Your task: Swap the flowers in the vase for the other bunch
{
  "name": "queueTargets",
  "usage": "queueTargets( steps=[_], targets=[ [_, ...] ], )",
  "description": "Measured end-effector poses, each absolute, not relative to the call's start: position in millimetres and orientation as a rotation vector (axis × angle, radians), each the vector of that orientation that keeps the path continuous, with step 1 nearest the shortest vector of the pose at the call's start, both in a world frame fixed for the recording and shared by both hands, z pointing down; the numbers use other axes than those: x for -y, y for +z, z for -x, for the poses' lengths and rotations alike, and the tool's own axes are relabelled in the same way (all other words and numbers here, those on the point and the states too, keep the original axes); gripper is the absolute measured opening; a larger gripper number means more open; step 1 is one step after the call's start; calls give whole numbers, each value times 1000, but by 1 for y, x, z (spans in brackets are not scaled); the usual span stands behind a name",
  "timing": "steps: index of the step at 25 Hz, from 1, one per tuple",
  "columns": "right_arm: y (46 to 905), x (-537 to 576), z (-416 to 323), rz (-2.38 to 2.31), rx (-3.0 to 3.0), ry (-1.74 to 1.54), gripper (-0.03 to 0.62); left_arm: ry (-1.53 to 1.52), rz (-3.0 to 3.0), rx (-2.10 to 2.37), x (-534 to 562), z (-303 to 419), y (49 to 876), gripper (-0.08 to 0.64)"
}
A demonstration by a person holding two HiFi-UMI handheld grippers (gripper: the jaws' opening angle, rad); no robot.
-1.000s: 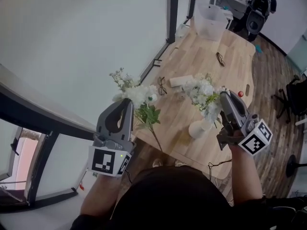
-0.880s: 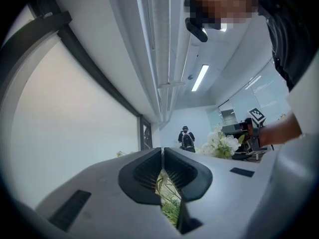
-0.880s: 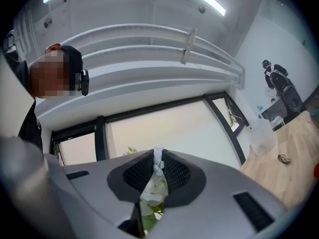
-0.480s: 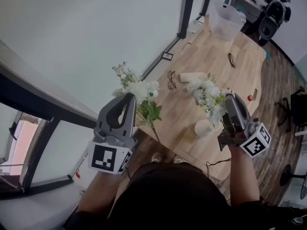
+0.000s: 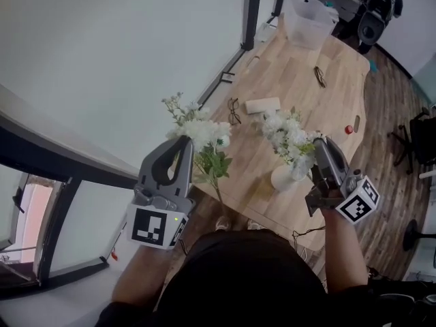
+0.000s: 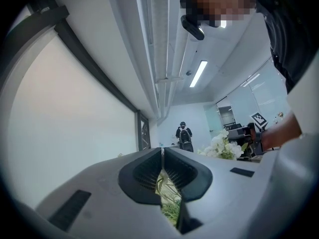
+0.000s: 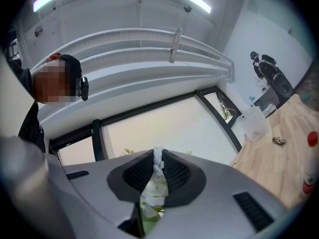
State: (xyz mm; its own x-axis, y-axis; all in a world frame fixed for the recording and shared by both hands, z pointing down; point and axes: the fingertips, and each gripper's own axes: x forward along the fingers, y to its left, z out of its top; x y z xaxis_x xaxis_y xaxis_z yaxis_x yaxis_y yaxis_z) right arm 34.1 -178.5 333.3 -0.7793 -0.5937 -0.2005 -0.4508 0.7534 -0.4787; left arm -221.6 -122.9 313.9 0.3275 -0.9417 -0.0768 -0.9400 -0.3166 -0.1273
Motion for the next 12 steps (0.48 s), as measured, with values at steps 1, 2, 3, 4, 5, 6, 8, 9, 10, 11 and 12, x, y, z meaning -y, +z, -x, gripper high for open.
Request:
queueTargets(
  steps=[1,2,3,4,5,6,8,9,10,11,12],
  targets=[
    [334,177,-36,816,-2608,-588,66,-15,2440,-1731,124,219,313,21],
    [335,177,-40,828,-2606,-588,66,-14,2446,-1723,126,217,313,21],
    [336,177,-44,841,-2603,-587,66,-15,2451,-1716,128,213,313,21],
    [337,177,-48,855,-2601,-586,66,-17,2458,-1709,130,210,314,21],
    [339,175,-53,870,-2601,-583,66,-17,2464,-1701,131,208,315,21],
    [341,174,-56,887,-2601,-581,66,-17,2470,-1694,131,206,315,21],
    [345,170,-64,917,-2599,-581,66,-16,2480,-1679,133,202,315,21],
    [347,168,-69,929,-2596,-584,66,-16,2483,-1671,134,199,315,21],
    [349,167,-74,941,-2594,-589,66,-15,2486,-1662,136,194,315,21],
    [351,167,-79,951,-2594,-594,66,-15,2489,-1653,138,189,315,21],
    [355,166,-83,962,-2595,-600,66,-17,2493,-1641,140,184,315,21]
  ],
)
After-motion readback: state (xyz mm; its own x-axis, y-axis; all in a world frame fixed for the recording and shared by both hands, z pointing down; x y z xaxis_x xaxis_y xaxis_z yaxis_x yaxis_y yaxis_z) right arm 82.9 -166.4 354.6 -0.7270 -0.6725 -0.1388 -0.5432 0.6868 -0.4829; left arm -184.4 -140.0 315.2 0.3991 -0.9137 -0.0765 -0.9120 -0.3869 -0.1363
